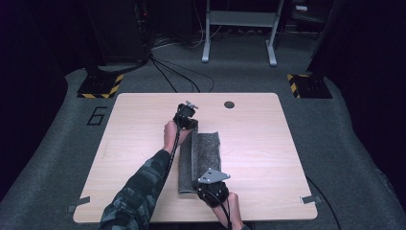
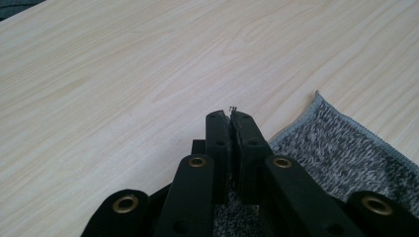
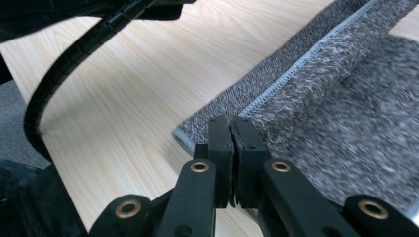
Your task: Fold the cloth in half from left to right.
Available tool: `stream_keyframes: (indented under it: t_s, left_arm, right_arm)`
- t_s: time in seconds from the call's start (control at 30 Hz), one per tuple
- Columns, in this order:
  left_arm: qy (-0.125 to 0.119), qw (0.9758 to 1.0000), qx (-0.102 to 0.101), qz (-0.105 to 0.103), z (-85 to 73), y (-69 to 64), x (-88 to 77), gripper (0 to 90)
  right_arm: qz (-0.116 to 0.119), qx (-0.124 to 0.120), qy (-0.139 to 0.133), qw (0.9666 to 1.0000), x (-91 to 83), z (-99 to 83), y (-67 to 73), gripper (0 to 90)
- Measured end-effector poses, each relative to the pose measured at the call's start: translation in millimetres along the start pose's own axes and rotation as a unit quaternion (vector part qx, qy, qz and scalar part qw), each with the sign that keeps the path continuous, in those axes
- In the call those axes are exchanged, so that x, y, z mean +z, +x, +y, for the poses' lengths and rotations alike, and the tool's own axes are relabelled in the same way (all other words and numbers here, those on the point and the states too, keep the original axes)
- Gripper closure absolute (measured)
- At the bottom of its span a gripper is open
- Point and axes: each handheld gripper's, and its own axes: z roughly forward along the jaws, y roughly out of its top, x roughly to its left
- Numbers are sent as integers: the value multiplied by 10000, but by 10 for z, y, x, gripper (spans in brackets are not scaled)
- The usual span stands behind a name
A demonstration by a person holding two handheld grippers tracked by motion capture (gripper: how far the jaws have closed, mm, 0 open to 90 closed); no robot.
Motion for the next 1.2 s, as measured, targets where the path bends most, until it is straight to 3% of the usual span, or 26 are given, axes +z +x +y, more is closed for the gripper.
stream_keyframes:
  t_s: [0.5,0.87,1.2]
  left_arm:
    - [-63,9999,-88,-103,79,-169,158,865]
    - [-88,9998,-37,-150,124,-262,194,864]
    - [-60,9998,-24,-178,146,-335,259,861]
  right_arm:
    - [-231,177,53,9996,-128,-140,-149,880]
    - [-383,255,33,9989,-214,-191,-204,880]
    - [-563,242,236,9978,-213,-268,-250,877]
